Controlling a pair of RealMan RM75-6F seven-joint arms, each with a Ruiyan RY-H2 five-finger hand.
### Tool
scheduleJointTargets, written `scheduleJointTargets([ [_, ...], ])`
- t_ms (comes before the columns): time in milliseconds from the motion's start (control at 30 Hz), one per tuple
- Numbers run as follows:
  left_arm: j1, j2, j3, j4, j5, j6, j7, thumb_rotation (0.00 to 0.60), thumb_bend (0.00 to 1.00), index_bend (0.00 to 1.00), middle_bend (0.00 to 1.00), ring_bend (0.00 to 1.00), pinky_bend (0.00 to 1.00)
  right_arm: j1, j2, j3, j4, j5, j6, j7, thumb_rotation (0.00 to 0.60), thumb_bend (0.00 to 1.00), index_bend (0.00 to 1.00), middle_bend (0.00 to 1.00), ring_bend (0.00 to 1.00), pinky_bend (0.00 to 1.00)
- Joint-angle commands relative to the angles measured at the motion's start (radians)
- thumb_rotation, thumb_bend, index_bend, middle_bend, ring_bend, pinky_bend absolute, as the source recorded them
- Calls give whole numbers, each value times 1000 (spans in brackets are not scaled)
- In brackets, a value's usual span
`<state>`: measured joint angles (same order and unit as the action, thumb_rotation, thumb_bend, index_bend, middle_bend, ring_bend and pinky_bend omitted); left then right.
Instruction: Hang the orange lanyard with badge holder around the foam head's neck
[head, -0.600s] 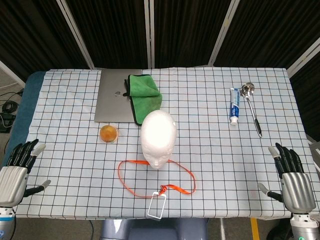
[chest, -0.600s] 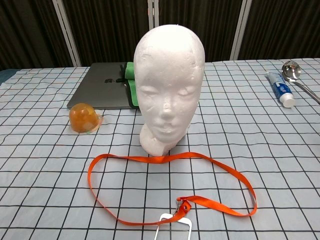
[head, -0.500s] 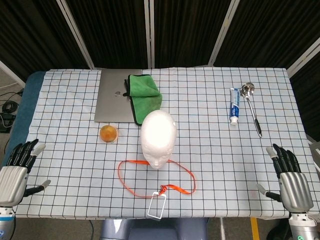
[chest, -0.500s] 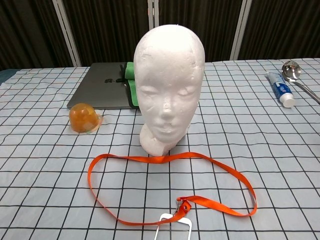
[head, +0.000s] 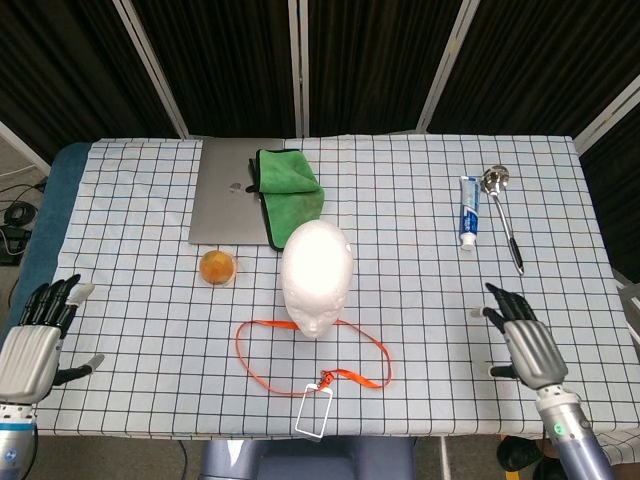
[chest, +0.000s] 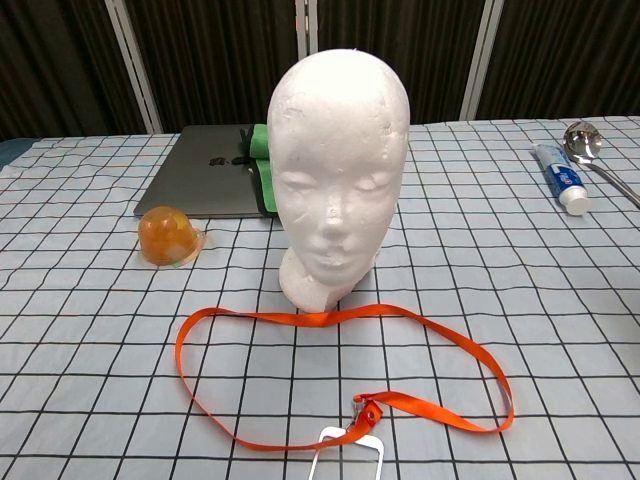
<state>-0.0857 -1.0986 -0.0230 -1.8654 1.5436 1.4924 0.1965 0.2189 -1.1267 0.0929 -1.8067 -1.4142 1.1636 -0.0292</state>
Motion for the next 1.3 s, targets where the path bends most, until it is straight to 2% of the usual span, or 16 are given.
scheduleJointTargets([
  [33,-17,-23,-24,23,-22,-12,11,600,0,0,0,0,0,148,-68,65,7,158,-193,-8,600,268,434,0,0,0],
  [200,-30,-43,-33,43,-47,-33,10,600,0,0,0,0,0,233,-180,76,43,292,-249,-152,600,355,452,0,0,0],
  [400,-38,-47,-29,45,-57,-49,17,600,0,0,0,0,0,294,-298,59,63,420,-224,-330,600,357,452,0,0,0],
  [667,-36,-51,-17,42,-43,-47,28,600,0,0,0,0,0,339,-418,33,103,502,-169,-478,600,357,466,0,0,0],
  [867,-34,-53,-13,40,-37,-42,33,600,0,0,0,0,0,351,-474,32,133,533,-127,-519,600,357,468,0,0,0],
  [1300,-37,-58,-10,42,-42,-46,38,600,0,0,0,0,0,378,-535,29,127,585,-89,-580,600,357,468,0,0,0],
])
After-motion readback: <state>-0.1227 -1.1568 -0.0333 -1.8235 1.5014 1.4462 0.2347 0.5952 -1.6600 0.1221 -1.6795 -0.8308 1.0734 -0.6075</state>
